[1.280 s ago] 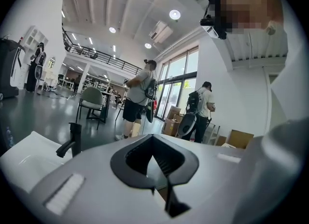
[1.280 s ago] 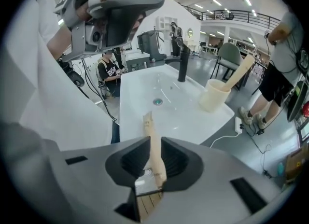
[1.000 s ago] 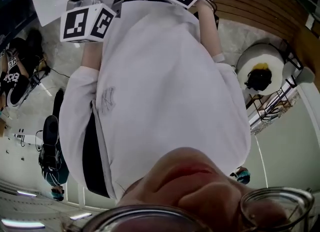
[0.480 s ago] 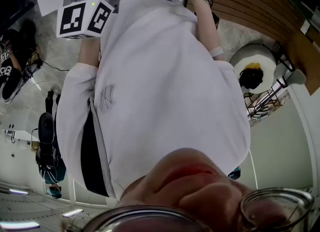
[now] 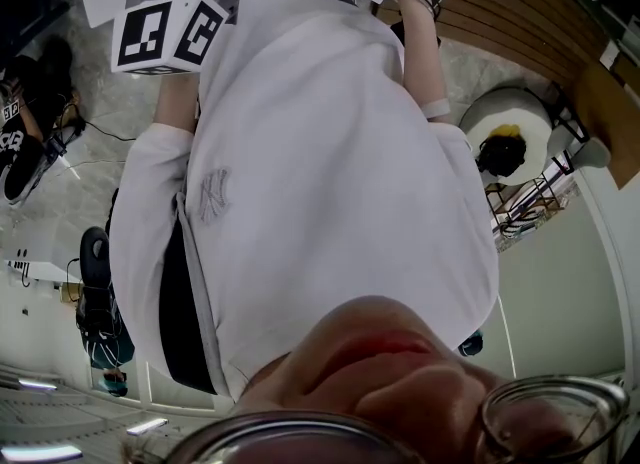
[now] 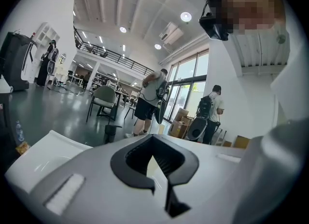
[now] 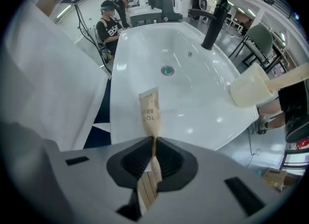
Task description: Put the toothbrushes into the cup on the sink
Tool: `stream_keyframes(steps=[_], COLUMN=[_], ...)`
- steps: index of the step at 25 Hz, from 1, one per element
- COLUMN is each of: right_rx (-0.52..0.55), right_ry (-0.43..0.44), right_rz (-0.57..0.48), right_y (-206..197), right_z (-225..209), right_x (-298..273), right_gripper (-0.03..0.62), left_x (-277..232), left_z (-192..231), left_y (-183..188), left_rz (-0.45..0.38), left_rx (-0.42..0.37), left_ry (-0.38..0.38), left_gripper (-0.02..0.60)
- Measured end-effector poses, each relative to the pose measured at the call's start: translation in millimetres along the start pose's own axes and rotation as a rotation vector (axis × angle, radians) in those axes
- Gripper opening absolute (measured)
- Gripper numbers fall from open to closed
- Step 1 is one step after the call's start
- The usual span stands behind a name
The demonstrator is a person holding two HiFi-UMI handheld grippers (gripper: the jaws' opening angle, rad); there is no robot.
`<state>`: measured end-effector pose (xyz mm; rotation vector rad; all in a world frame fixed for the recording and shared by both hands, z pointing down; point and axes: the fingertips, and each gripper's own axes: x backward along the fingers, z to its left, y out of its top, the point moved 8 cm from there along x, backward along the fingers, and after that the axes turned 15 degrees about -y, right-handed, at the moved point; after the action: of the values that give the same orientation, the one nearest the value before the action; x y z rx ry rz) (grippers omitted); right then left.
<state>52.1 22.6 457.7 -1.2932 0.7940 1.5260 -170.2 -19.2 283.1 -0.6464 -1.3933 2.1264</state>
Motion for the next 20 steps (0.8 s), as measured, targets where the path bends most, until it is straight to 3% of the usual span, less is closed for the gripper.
stream_keyframes(steps=[6, 12, 20], right_rx=[-0.075, -0.122, -0.203], right_ry=[-0.040, -0.105, -0.209], right_rz=[-0.017, -0.121, -0.171], right_y=[-1, 5, 10], right_z=[-2, -4, -13], right_x=[9, 29, 50], right_gripper=[0.026, 0.025, 0.021], left_x=[11, 19, 26], left_z=[8, 11, 16], left_y=[2, 7, 15], left_rz=[-0.005, -0.010, -0.019], left_rx=[-0.011, -0.033, -0.057], left_ry=[0.009, 0.020, 0.011], left_gripper=[0.002, 0.002, 0.002])
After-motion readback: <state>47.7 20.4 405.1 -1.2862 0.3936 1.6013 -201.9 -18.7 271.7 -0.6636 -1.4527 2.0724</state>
